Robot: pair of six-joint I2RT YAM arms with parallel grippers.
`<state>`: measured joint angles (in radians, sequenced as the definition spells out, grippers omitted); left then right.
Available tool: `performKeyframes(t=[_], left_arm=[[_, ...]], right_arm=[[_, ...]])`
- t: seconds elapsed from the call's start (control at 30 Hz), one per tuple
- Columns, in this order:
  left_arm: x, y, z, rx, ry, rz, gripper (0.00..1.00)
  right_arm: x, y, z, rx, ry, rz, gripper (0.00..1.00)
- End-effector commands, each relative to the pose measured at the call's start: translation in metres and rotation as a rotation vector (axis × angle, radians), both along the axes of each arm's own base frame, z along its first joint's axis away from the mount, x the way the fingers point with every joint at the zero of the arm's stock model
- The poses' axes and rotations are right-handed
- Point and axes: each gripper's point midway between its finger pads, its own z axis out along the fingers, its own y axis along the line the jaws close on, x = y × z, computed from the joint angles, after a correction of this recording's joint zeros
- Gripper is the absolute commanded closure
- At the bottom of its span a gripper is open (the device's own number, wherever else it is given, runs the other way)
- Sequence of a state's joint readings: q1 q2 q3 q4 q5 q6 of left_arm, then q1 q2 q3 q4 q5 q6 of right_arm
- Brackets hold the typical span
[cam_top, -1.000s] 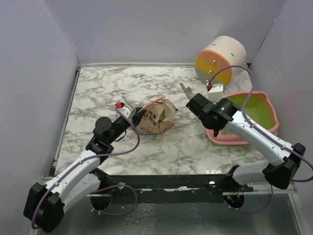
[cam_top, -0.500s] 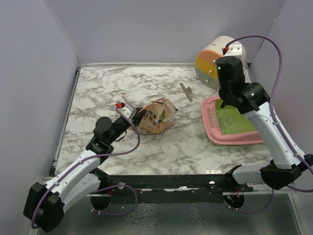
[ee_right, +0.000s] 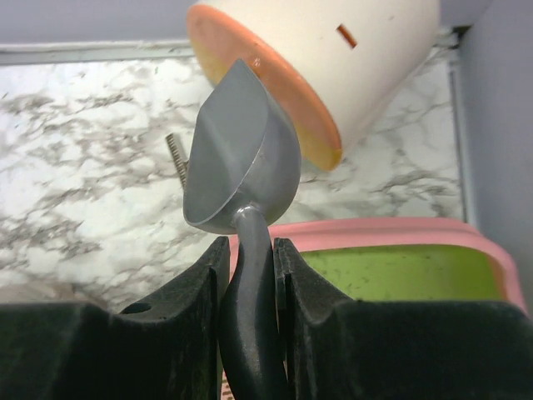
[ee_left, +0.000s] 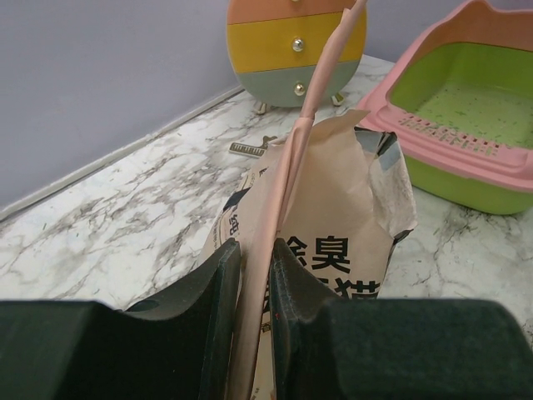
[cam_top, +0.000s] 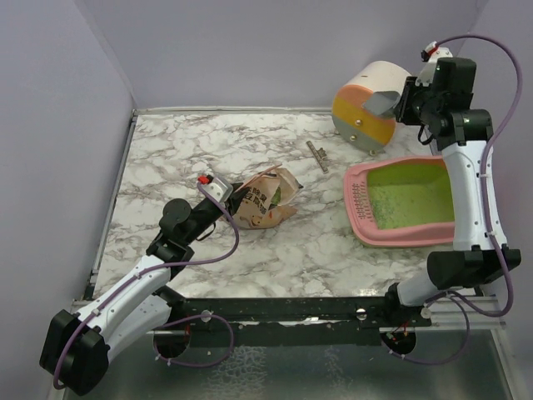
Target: Fill the litter box with clean litter
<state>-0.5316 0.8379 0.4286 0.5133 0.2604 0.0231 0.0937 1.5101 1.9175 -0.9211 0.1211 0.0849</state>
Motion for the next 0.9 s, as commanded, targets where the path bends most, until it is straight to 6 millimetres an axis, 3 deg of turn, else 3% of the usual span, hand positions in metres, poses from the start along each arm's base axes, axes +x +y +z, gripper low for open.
performKeyframes(t=[0.0, 0.2, 0.53, 0.73, 0.87], left_arm=[[-0.002, -0.003, 0.019, -0.014, -0.055, -0.019, 0.77], [-0.003, -0.005, 0.019, -0.013, -0.053, -0.033, 0.77], [-0.006, -0.004, 0.024, -0.020, -0.068, -0.032, 0.77], [-0.004, -0.001, 0.027, -0.021, -0.074, -0.018, 0.81], [0.000, 0.003, 0.032, -0.034, -0.074, 0.007, 0.96]], right_arm=[[-0.009, 0.046, -0.004, 0.271, 0.032, 0.358, 0.99], [-0.030, 0.060, 0.001, 0.296, -0.007, 0.462, 0.99], [-0.063, 0.105, -0.001, 0.397, -0.071, 0.792, 0.99], [-0.076, 0.099, 0.014, 0.371, -0.052, 0.744, 0.99], [-0.088, 0.096, 0.017, 0.369, -0.017, 0.709, 0.99]])
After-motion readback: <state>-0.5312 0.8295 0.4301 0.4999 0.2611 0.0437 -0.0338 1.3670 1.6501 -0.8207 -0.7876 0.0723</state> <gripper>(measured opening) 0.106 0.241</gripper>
